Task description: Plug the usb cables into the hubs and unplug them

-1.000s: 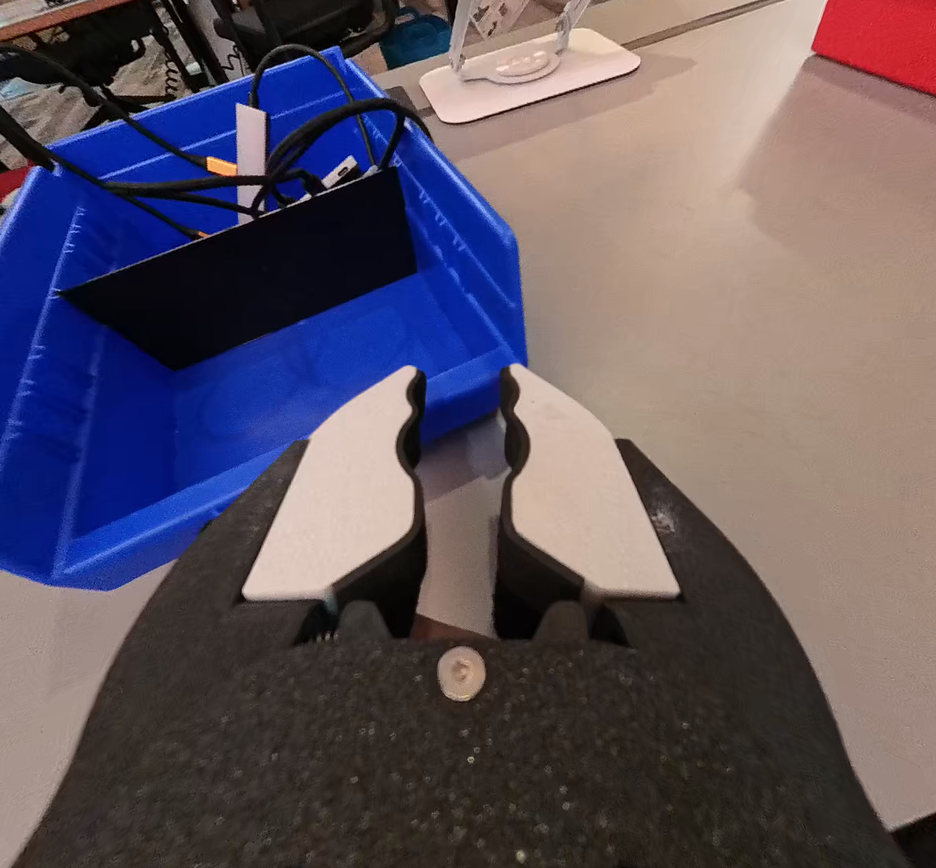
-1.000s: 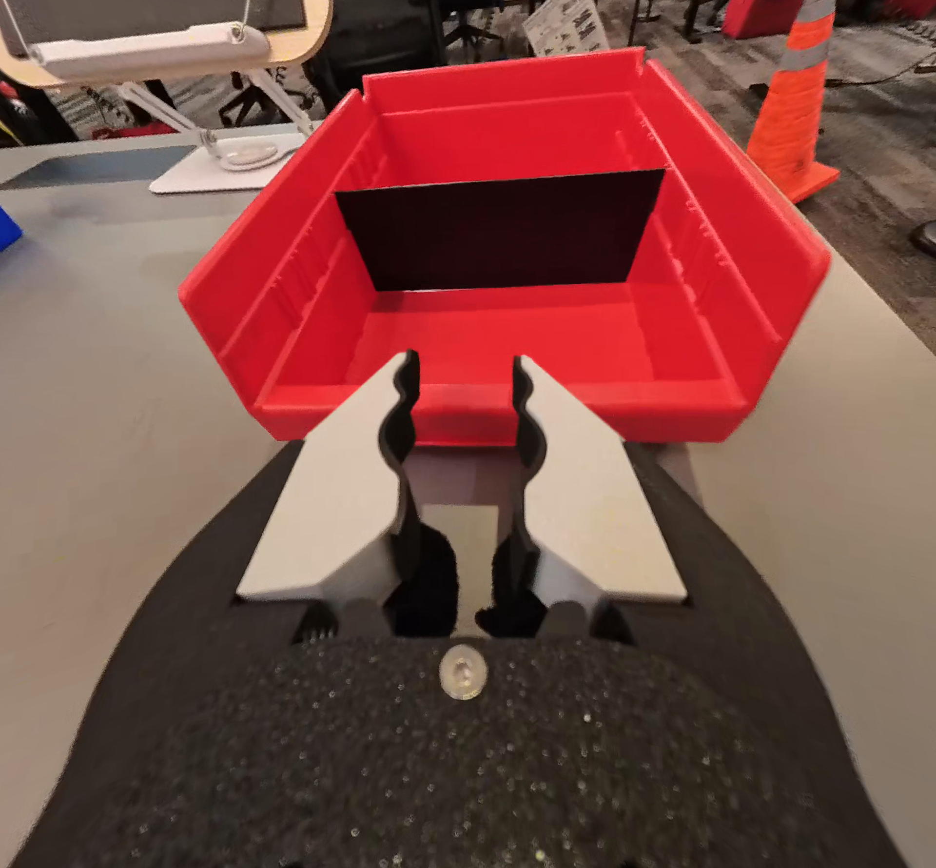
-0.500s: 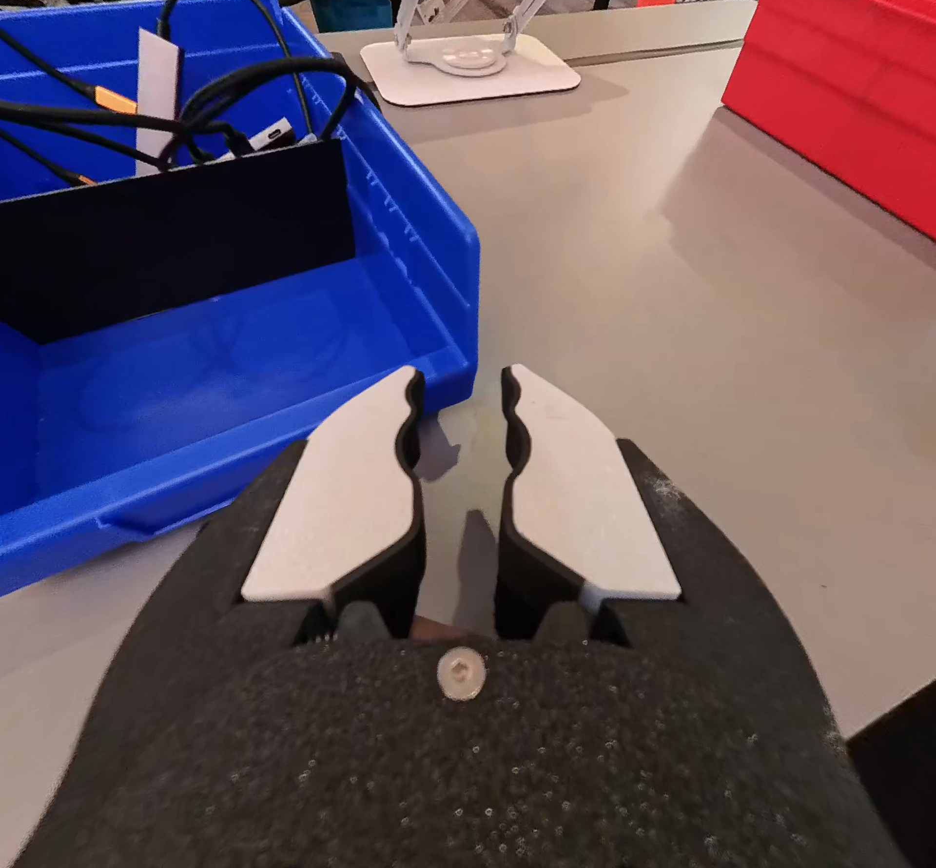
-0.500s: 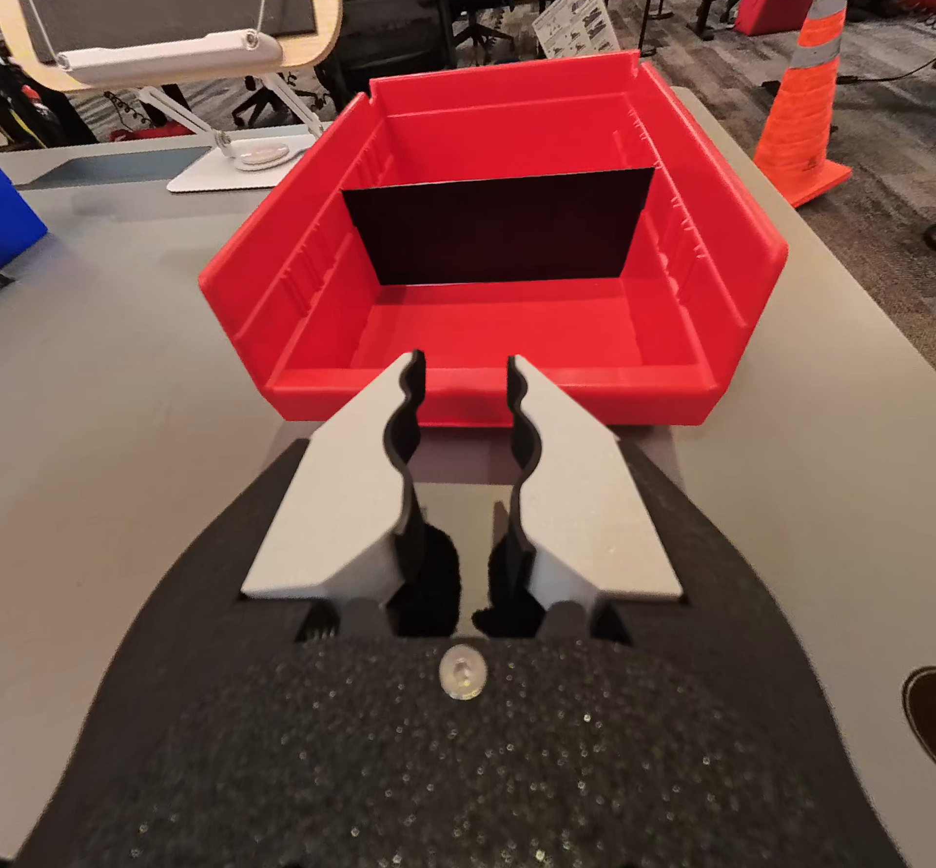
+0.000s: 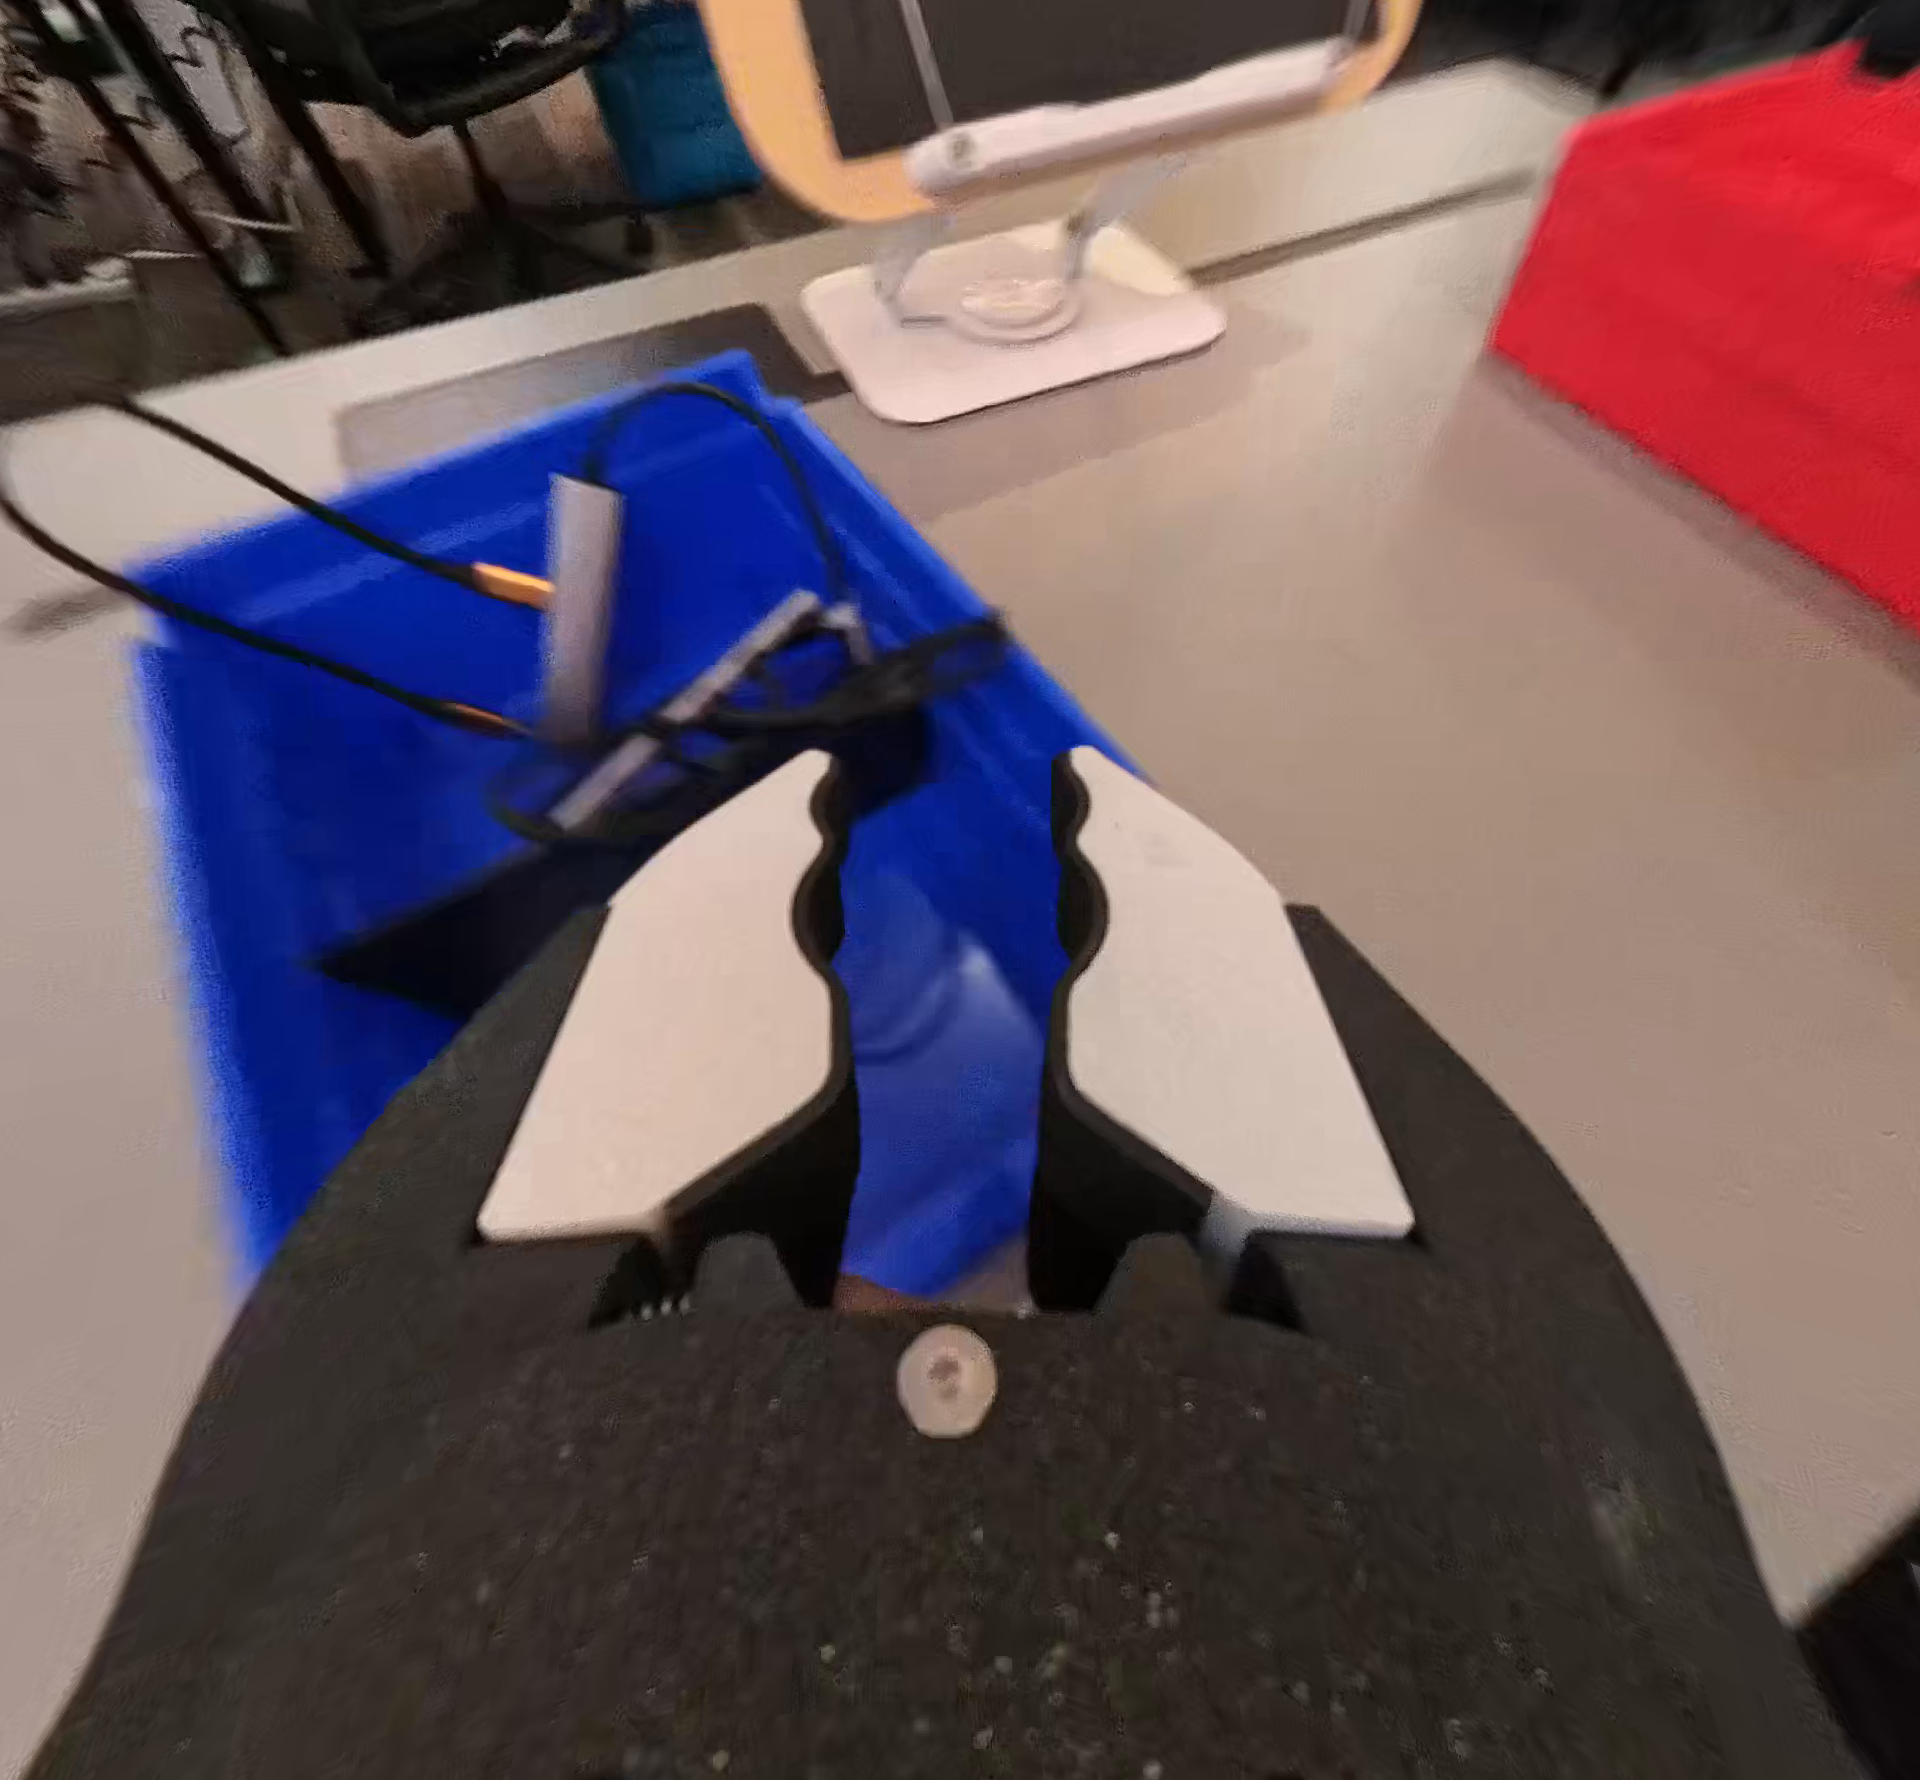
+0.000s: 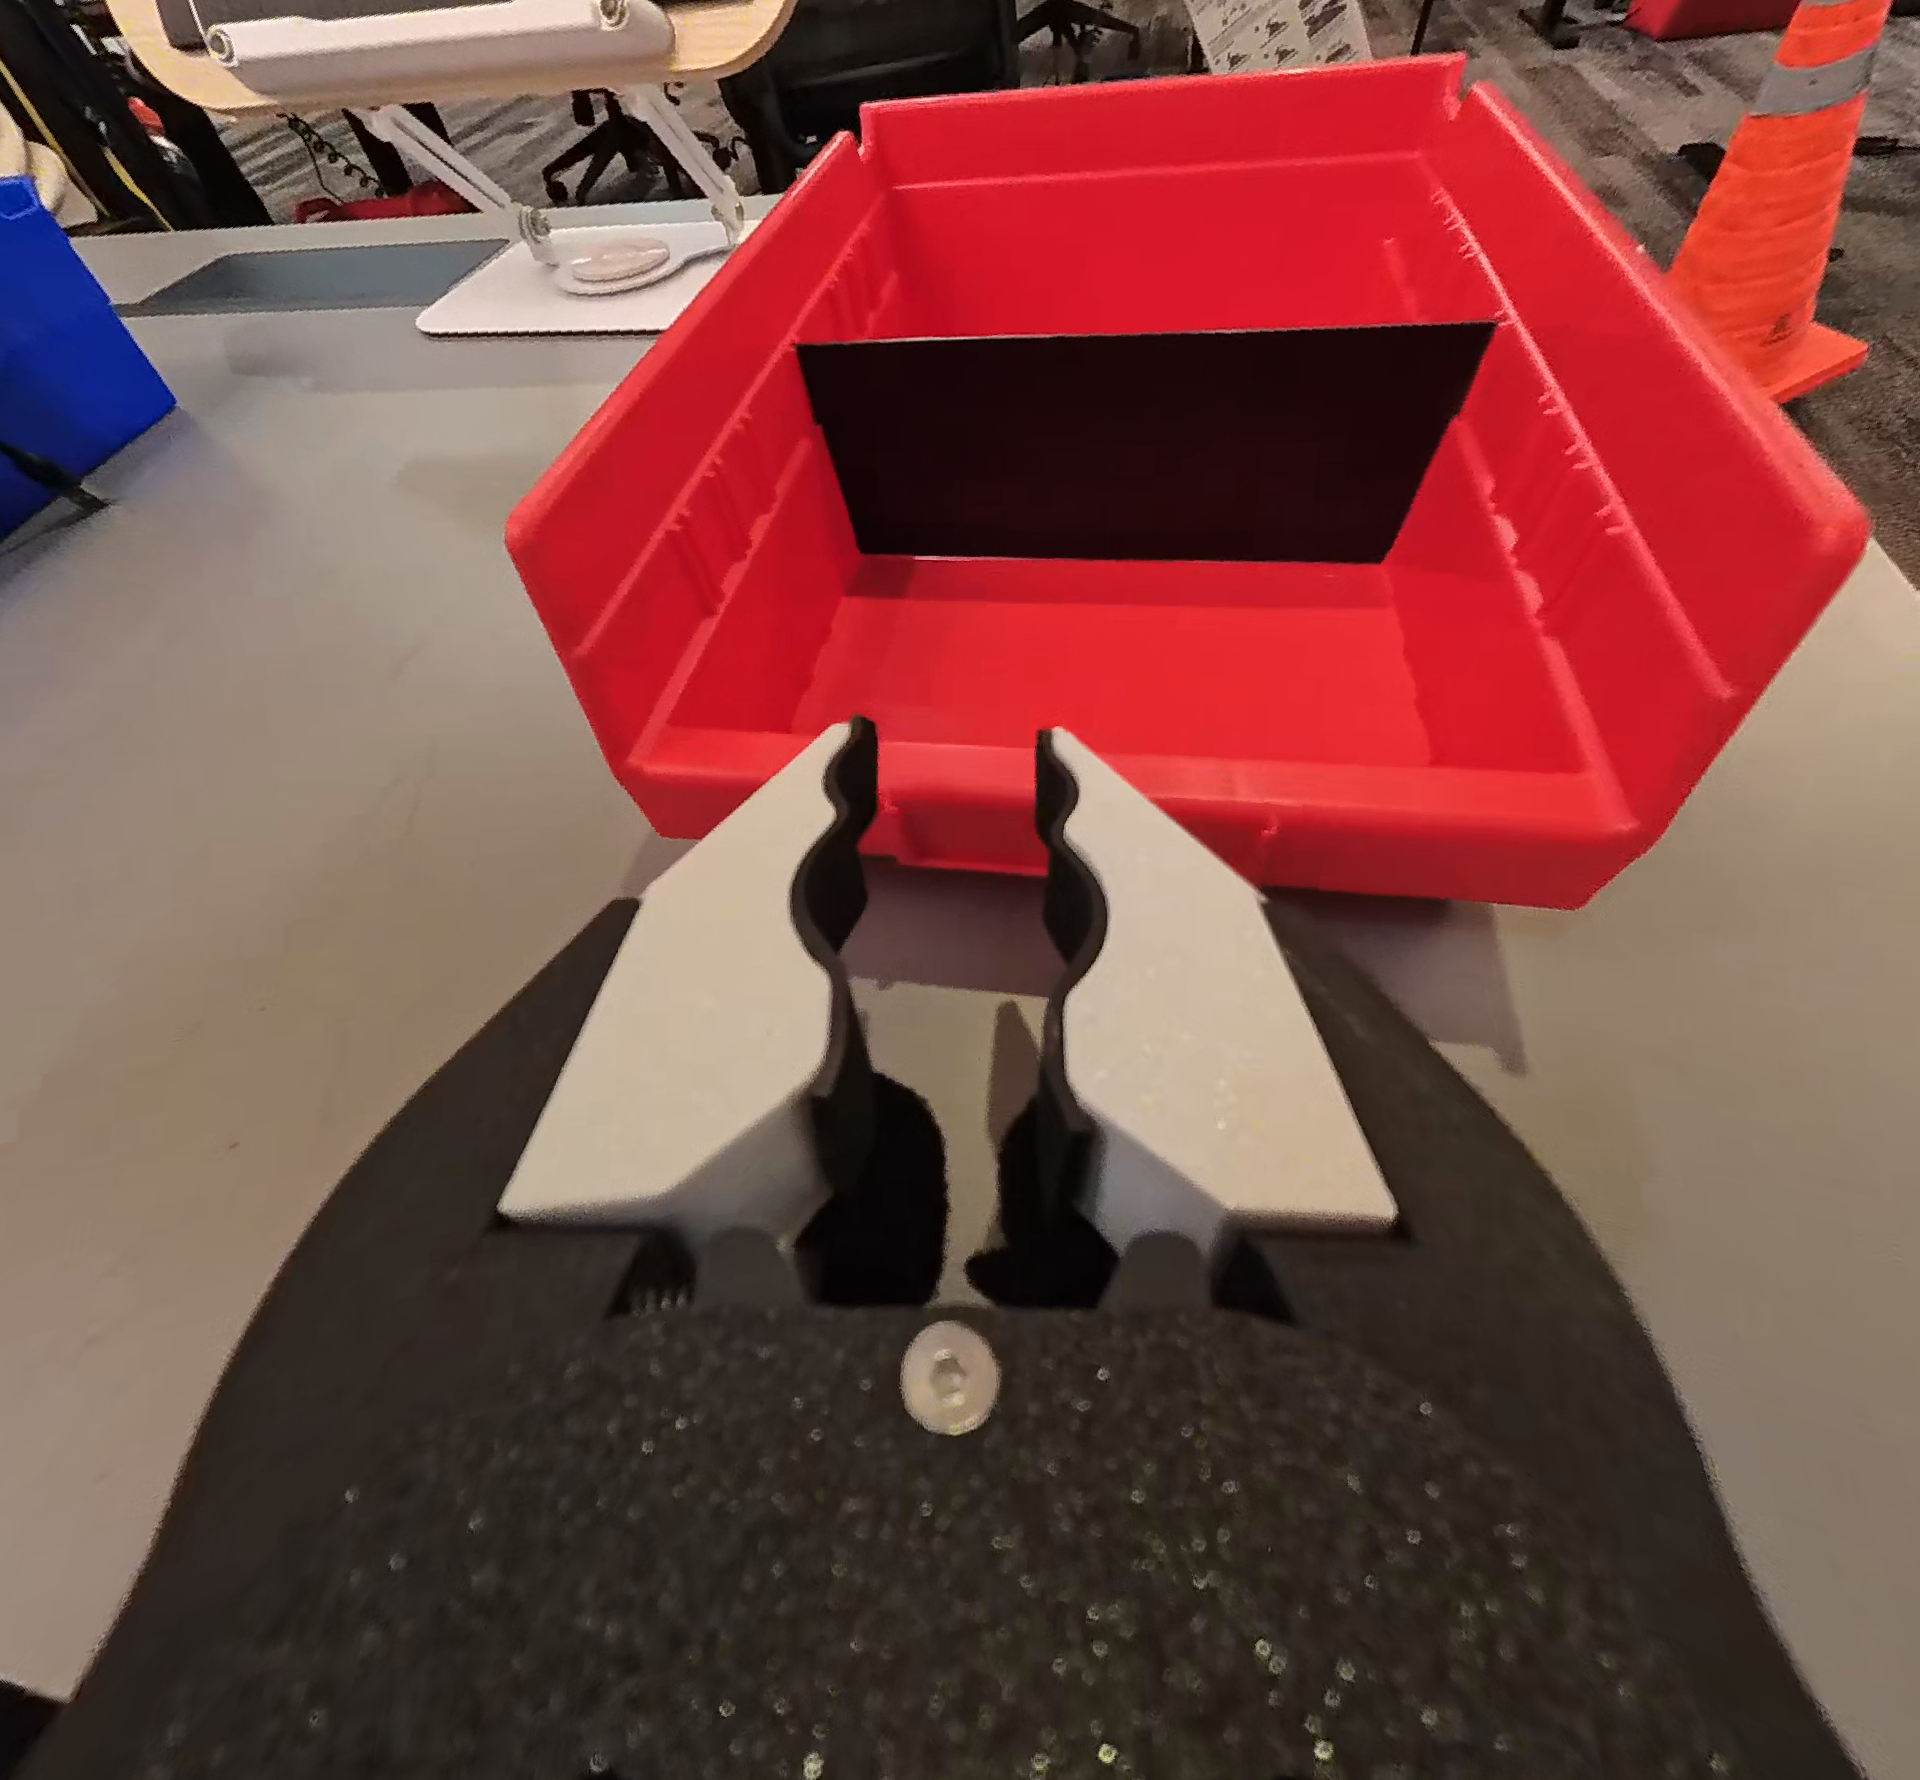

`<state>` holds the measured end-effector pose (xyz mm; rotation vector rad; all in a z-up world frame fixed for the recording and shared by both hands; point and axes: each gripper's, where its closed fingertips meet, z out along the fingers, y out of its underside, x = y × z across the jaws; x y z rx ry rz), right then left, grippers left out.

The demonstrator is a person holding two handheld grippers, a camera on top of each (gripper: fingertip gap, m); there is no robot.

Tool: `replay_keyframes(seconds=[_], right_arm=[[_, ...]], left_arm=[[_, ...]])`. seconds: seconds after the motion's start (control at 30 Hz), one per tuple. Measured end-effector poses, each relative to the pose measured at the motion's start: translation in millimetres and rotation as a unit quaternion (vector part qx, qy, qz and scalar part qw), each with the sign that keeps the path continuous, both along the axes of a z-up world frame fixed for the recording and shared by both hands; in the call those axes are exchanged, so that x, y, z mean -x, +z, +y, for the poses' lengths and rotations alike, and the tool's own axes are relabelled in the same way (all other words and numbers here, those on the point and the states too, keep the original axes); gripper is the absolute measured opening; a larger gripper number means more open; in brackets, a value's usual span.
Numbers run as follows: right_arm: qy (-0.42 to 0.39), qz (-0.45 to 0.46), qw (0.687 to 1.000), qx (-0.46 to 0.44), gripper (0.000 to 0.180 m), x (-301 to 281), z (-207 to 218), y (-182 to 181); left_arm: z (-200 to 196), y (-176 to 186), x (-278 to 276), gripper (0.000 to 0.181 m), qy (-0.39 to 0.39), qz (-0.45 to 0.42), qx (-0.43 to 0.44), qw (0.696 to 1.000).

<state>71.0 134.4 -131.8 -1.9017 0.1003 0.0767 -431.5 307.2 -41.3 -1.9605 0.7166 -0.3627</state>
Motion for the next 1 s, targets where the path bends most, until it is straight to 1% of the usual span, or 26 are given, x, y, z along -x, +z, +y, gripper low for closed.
replay_keyframes(seconds=[0.07, 0.13, 0.2, 0.27, 0.37, 0.5, 0.53, 0.57, 0.6, 0.63, 0.7, 0.8, 0.9, 1.0], right_arm=[[0.004, 0.009, 1.000, -0.002, 0.029, 2, 1, 1], [0.007, 0.014, 1.000, -0.002, 0.029, 4, 2, 1], [0.010, 0.011, 1.000, 0.000, 0.029, 5, 1, 1], [0.010, 0.007, 1.000, 0.001, 0.029, 6, 0, 0], [0.011, 0.005, 1.000, 0.004, 0.029, 6, -2, -1], [0.012, 0.009, 1.000, 0.011, 0.029, 5, -4, -4], [0.012, 0.011, 1.000, 0.012, 0.029, 5, -4, -5], [0.013, 0.012, 1.000, 0.012, 0.029, 5, -4, -5], [0.014, 0.013, 1.000, 0.013, 0.029, 5, -3, -5], [0.015, 0.013, 1.000, 0.014, 0.029, 6, -3, -6], [0.016, 0.012, 1.000, 0.013, 0.029, 6, -3, -5], [0.021, 0.005, 1.000, 0.001, 0.029, 10, -3, 1], [0.036, -0.015, 0.999, -0.025, 0.029, 21, -3, 14], [0.065, -0.027, 0.995, -0.071, 0.030, 46, 1, 42]], left_arm=[[45, -2, 13, 0.041, -0.007, 0.102, 0.028, 0.994], [93, -16, 29, 0.043, 0.003, 0.201, 0.069, 0.977], [132, -36, 40, 0.046, 0.011, 0.259, 0.115, 0.959], [156, -58, 42, 0.046, 0.009, 0.270, 0.169, 0.948], [169, -93, 41, 0.052, 0.001, 0.271, 0.243, 0.931], [180, -120, 41, 0.055, 0.016, 0.266, 0.276, 0.924], [181, -123, 38, 0.054, 0.014, 0.261, 0.275, 0.925], [182, -125, 34, 0.046, 0.011, 0.254, 0.268, 0.929], [184, -126, 31, 0.032, 0.008, 0.250, 0.256, 0.934], [186, -125, 29, 0.028, 0.007, 0.248, 0.237, 0.939], [190, -118, 27, 0.025, 0.002, 0.254, 0.182, 0.950], [190, -83, 30, 0.023, 0.013, 0.285, 0.074, 0.956], [176, -25, 19, 0.023, 0.012, 0.299, -0.045, 0.953], [149, 48, -3, 0.023, 0.019, 0.327, -0.177, 0.928]])
